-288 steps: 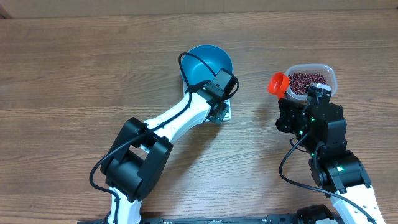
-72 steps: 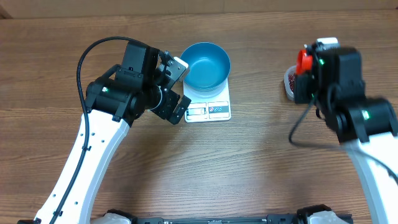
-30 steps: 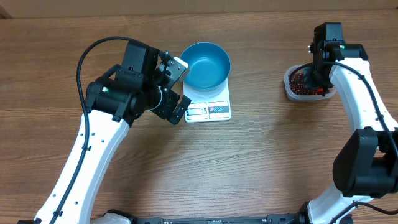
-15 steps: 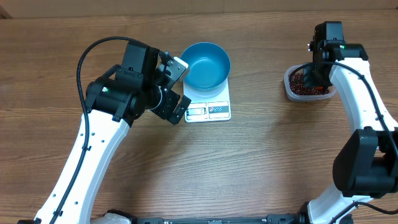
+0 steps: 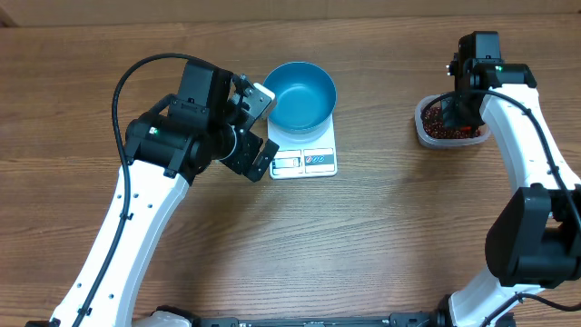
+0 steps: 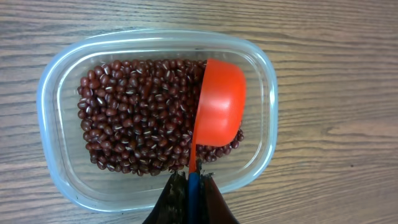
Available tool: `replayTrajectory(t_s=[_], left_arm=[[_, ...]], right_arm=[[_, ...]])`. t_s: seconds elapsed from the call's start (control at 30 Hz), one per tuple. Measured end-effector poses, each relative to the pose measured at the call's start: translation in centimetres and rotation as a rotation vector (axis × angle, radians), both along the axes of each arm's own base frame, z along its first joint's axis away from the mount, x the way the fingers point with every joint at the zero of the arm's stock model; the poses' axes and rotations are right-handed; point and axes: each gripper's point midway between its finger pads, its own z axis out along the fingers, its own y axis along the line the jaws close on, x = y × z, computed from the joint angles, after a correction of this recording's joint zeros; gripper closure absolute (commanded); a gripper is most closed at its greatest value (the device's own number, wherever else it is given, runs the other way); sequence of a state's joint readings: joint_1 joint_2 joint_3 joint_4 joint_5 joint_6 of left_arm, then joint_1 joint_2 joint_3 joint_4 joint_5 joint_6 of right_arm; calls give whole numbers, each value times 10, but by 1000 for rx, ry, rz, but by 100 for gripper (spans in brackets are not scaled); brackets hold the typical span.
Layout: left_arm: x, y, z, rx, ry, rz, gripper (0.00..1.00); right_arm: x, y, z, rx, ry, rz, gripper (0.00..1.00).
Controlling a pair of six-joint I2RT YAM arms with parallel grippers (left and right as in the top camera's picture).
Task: Scoop item into bowl and weigh 150g on scale
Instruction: 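Drag the red cup through the beans with the right gripper to scoop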
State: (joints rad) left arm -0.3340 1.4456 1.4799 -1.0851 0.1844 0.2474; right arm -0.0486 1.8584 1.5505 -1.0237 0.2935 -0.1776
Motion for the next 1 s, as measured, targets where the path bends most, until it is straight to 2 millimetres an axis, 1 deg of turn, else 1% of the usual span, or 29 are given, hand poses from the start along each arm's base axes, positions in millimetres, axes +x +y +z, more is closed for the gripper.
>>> replayTrajectory(t_s=[0.1,0.3,0.57,0.63,0.8,1.0], left_arm=[[0,0,0,0,0,0,0],[0,0,0,0,0,0,0],[0,0,0,0,0,0,0],[0,0,0,0,0,0,0],[0,0,0,0,0,0,0],[0,0,0,0,0,0,0]], right_arm=[[1,2,-3,8,6,12,97],[2,14,-18,72,40,53,97],[1,24,-23,157,50,74,96],[0,27,-24,200,51,83,96],[0,21,-23,316,29,69,96],[-1,2,-17,499,-26,25,96]])
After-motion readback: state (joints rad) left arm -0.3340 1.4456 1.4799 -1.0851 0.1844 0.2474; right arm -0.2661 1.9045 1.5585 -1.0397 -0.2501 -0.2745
